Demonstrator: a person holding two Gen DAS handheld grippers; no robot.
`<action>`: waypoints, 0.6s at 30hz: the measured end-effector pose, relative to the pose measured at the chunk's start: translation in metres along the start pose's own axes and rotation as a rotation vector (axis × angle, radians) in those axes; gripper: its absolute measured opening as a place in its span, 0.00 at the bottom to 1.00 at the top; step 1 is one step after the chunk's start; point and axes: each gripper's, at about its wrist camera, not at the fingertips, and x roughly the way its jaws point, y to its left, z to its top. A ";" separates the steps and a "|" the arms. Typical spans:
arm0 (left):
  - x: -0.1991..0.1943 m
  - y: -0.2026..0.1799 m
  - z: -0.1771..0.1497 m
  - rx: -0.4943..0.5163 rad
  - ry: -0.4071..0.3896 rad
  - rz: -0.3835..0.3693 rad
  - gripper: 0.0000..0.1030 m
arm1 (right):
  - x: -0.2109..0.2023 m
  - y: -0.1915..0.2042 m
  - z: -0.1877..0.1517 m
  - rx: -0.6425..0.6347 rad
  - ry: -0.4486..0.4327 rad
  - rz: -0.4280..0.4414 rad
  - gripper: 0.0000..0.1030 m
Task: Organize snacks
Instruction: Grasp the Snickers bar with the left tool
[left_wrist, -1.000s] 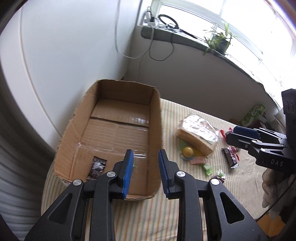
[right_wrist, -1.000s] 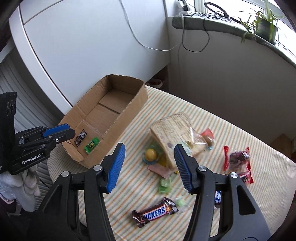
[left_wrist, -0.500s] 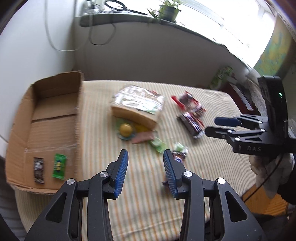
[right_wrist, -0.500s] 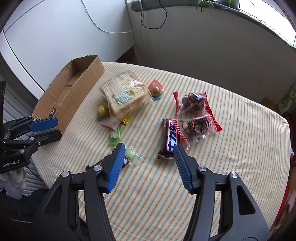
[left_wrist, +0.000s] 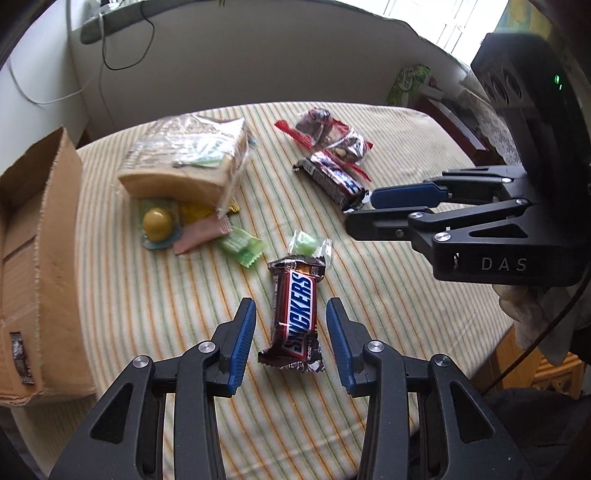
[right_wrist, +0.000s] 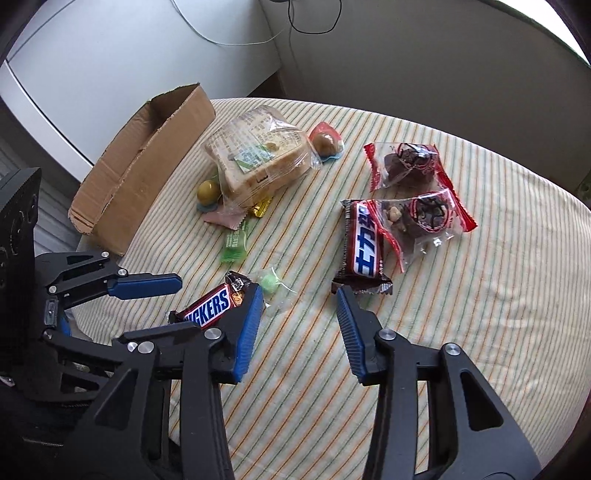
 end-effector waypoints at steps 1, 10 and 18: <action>0.003 0.000 -0.001 -0.002 0.004 -0.003 0.37 | 0.003 0.002 0.001 -0.009 0.003 0.006 0.41; 0.018 0.004 -0.006 -0.038 0.015 0.016 0.37 | 0.031 0.012 0.007 -0.051 0.049 0.019 0.35; 0.015 0.006 -0.012 -0.026 -0.001 0.038 0.27 | 0.049 0.018 0.007 -0.065 0.061 -0.001 0.34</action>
